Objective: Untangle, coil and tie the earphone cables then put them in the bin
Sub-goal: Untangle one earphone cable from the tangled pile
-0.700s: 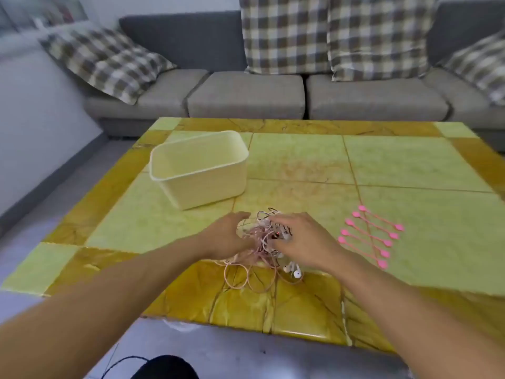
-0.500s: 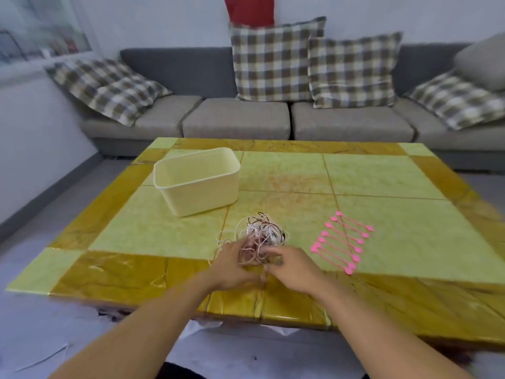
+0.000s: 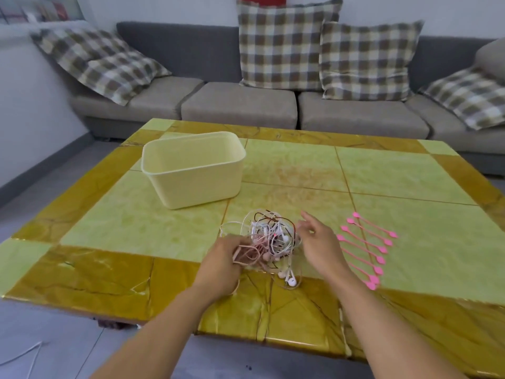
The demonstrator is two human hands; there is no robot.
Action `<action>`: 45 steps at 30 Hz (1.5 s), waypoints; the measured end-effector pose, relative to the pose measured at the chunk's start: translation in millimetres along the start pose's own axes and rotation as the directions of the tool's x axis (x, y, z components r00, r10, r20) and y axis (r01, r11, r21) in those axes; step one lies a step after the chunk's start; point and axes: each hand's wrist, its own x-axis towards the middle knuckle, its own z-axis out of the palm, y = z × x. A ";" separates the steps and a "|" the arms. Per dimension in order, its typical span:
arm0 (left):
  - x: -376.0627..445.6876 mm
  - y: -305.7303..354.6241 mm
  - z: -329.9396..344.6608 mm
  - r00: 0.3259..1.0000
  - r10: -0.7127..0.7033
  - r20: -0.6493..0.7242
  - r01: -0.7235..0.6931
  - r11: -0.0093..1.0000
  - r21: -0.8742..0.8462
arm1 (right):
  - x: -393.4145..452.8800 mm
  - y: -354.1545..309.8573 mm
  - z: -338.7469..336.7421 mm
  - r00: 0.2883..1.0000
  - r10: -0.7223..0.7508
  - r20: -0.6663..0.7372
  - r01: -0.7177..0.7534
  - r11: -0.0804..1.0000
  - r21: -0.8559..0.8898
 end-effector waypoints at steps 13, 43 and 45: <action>41.7 -10.9 -22.9 0.951 -0.018 -0.309 0.006 0.999 -0.041 | 24.9 -30.7 27.9 0.981 -0.119 -0.151 0.153 0.959 0.238; 29.5 35.3 -0.1 0.969 -0.112 -0.219 0.095 0.992 -0.087 | 1.5 -46.3 -42.1 0.999 -0.030 -0.044 0.047 0.872 0.487; 30.4 34.1 -0.7 0.970 -0.125 -0.208 0.094 0.984 -0.149 | 6.4 -31.8 -34.3 0.998 0.010 -0.061 0.002 0.982 0.188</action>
